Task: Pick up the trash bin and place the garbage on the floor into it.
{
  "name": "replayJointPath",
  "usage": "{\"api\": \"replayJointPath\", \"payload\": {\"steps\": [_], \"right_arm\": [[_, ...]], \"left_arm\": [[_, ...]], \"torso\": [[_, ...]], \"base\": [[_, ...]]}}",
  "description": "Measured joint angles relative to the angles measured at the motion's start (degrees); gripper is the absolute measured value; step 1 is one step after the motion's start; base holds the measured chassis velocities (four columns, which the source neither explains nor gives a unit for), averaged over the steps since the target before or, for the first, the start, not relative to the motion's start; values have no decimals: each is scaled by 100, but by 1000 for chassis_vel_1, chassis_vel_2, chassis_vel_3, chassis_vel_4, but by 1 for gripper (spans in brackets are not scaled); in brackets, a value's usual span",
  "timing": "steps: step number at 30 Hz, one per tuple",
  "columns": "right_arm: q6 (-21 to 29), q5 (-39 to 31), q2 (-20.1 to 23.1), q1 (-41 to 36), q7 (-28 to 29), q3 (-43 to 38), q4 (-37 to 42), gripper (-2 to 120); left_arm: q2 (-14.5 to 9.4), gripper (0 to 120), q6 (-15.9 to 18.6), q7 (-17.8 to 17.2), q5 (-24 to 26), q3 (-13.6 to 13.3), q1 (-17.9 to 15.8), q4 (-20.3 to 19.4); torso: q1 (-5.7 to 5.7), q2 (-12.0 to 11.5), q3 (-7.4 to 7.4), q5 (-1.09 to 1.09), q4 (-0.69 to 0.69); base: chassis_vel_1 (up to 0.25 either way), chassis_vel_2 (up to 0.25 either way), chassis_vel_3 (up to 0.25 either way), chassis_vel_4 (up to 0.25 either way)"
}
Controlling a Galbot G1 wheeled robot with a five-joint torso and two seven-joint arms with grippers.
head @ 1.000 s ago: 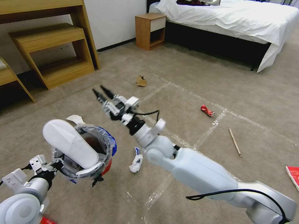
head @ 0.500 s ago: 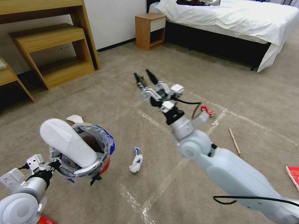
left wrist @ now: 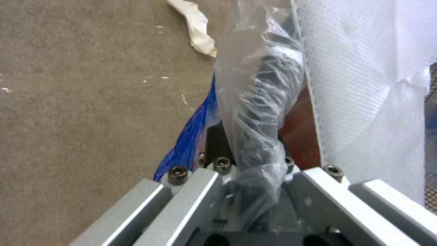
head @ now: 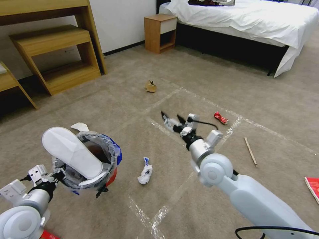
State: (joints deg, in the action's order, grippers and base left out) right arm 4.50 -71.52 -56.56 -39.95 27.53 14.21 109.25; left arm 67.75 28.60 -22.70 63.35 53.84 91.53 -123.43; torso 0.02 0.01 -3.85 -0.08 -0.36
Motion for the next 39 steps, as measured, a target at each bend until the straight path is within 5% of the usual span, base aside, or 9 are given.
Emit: {"api": "replayJointPath", "payload": {"steps": [7, 8, 12, 24, 39], "right_arm": [[1118, -561, -535, 259, 1348, 374, -340, 100], [1530, -779, -942, 364, 1988, 546, -623, 100], [1974, -1130, -1467, 442, 2544, 631, -1154, 100], [2492, -1324, -1901, 458, 2787, 798, -2365, 100], [2377, -774, -2673, 516, 2448, 943, -3758, 100]], "left_arm": [[14, 1, -11, 3, 0, 22, 16, 2], [27, 1, -28, 4, -2, 31, 21, 11], [42, 1, -47, 5, -11, 38, 30, 20], [82, 1, -69, 6, -22, 39, 64, -10], [178, 1, -110, 19, -38, 65, 186, -143]], "torso": [[0, 0, 0, -1, 1], [0, 0, 0, -2, 1], [0, 0, 0, -1, 3], [0, -1, 0, 0, 0], [0, -1, 0, 0, 1]], "base": [[0, 0, 0, 0], [0, 0, 0, 0], [0, 0, 0, 0], [0, 0, 0, 0], [0, 0, 0, 0]]}}
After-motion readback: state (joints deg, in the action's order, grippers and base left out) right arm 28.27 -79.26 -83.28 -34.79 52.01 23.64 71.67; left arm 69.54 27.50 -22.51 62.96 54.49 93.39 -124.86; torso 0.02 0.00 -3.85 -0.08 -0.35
